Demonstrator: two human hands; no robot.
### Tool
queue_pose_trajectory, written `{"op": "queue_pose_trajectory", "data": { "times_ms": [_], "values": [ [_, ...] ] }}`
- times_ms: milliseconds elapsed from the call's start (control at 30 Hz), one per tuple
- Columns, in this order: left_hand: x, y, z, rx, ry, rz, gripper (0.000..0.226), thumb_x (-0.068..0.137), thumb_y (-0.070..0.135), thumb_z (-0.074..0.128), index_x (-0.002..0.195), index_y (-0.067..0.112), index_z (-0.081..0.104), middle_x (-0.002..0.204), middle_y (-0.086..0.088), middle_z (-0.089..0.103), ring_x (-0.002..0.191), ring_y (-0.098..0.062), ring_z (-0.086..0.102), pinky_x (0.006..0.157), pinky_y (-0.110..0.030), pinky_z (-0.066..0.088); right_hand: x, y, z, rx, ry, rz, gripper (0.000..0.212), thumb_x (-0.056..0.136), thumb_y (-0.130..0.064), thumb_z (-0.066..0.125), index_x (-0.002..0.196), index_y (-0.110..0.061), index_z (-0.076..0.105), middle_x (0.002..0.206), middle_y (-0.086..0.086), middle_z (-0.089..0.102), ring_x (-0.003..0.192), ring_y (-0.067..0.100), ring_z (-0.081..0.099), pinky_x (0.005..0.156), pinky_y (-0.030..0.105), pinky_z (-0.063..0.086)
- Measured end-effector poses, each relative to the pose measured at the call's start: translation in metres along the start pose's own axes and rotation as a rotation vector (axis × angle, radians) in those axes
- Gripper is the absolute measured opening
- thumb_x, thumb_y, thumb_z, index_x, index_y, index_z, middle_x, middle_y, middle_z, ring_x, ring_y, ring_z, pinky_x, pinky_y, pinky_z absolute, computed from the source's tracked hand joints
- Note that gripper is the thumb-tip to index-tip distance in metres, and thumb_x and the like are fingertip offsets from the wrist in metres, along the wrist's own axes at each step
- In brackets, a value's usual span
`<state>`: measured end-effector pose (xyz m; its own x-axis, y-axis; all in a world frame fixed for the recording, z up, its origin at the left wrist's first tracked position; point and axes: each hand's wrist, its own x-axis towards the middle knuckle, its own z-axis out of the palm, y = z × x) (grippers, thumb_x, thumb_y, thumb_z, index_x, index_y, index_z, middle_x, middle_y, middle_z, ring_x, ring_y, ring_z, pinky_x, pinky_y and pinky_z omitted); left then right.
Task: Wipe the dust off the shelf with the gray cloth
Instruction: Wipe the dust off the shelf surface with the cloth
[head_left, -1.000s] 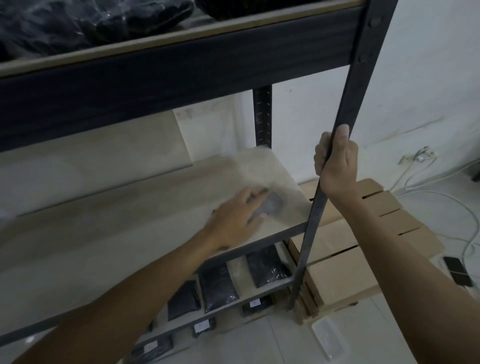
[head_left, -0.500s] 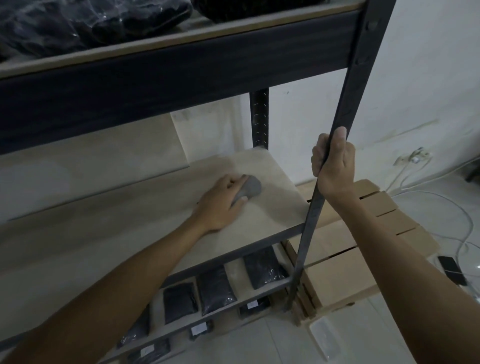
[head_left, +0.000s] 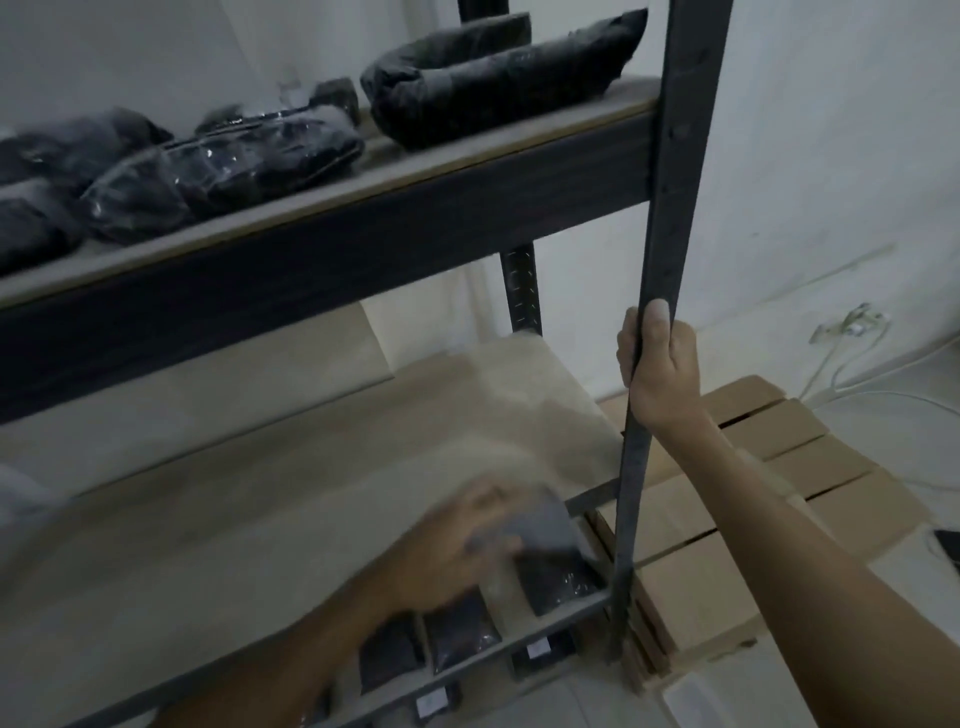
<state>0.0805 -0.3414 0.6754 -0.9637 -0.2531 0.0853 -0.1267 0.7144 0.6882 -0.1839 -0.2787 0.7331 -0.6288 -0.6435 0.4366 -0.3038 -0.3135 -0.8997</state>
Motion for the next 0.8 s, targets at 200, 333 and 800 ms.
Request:
{"op": "queue_pose_trajectory", "data": {
  "times_ms": [200,333,800],
  "values": [
    [0.013,-0.093,-0.110,0.360,0.555,-0.562,0.047,0.096,0.017,0.061,0.142,0.018,0.052,0.130,-0.018,0.053,0.120,-0.035,0.054,0.101,-0.031,0.043,0.001,0.000,0.002,0.045,0.008,0.019,0.076,0.084,-0.089,0.030,0.053,-0.019,0.034,0.048,0.004,0.028,0.044,0.018,0.023,0.045,0.039,0.020],
    [-0.004,-0.152,-0.135,0.452,0.674,-0.999,0.052,0.094,0.018,0.060,0.143,0.010,0.046,0.132,-0.029,0.047,0.118,-0.047,0.052,0.100,-0.050,0.045,0.002,0.000,0.004,0.079,0.011,0.016,0.069,0.086,-0.087,0.030,0.050,-0.029,0.035,0.045,-0.013,0.029,0.041,0.012,0.022,0.048,0.034,0.018],
    [0.060,-0.085,-0.040,0.238,0.369,-0.291,0.040,0.097,0.027,0.064,0.135,0.015,0.062,0.120,-0.009,0.069,0.106,-0.023,0.065,0.089,-0.024,0.047,0.004,-0.001,0.006,0.167,-0.009,0.028,0.069,0.082,-0.090,0.032,0.047,-0.031,0.041,0.042,-0.015,0.030,0.039,0.007,0.021,0.048,0.028,0.015]
  ]
}}
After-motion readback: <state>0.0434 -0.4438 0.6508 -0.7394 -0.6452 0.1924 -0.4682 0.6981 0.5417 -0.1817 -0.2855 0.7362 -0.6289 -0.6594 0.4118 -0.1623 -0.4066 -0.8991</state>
